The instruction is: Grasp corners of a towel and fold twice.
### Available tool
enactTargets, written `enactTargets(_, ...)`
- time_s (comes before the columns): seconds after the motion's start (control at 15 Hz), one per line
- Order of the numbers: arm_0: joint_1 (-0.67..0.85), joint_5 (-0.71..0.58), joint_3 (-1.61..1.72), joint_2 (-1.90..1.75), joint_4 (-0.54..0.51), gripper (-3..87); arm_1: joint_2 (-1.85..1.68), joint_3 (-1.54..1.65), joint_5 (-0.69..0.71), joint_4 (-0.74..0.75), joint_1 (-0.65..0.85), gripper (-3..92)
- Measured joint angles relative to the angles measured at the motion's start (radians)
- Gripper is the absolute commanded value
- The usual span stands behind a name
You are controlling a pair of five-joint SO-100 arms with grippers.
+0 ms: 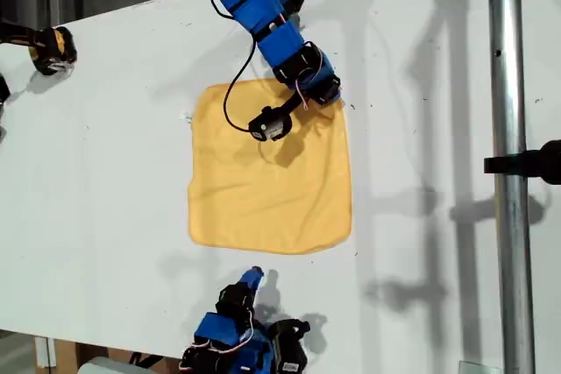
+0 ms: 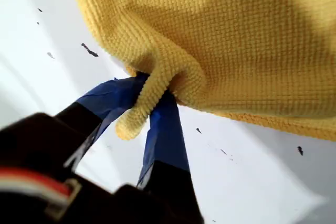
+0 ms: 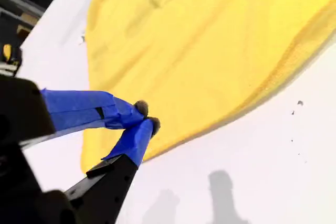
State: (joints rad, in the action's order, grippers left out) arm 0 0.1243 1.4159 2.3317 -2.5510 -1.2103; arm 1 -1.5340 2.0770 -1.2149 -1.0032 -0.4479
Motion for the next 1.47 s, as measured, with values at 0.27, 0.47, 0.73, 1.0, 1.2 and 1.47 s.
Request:
enactTargets(0.27,-0.181,-0.133,-0.393,0.399,-0.041,-1.0,0.0,0.0,0.003,0.0,0.002,-0.1)
enactTargets(0.47,-0.267,-0.192,-0.591,0.557,-0.124,-1.0,0.0,0.0,0.003,0.0,0.002,-0.1)
enactTargets(0.73,-0.36,-0.311,-0.634,0.609,-0.129,10.6,0.0,0.0,0.008,0.0,0.002,-0.1)
enactTargets(1.0,-0.383,-0.336,-0.635,0.611,-0.12,27.1,0.0,0.0,0.008,0.0,0.002,-0.1)
enactTargets(1.2,-0.393,-0.362,-0.618,0.658,-0.086,25.7,0.0,-0.002,0.008,0.0,0.002,-0.1)
enactTargets(1.47,-0.393,-0.314,-0.604,0.9,-0.054,27.1,0.002,-0.006,0.008,0.0,0.003,-0.1)
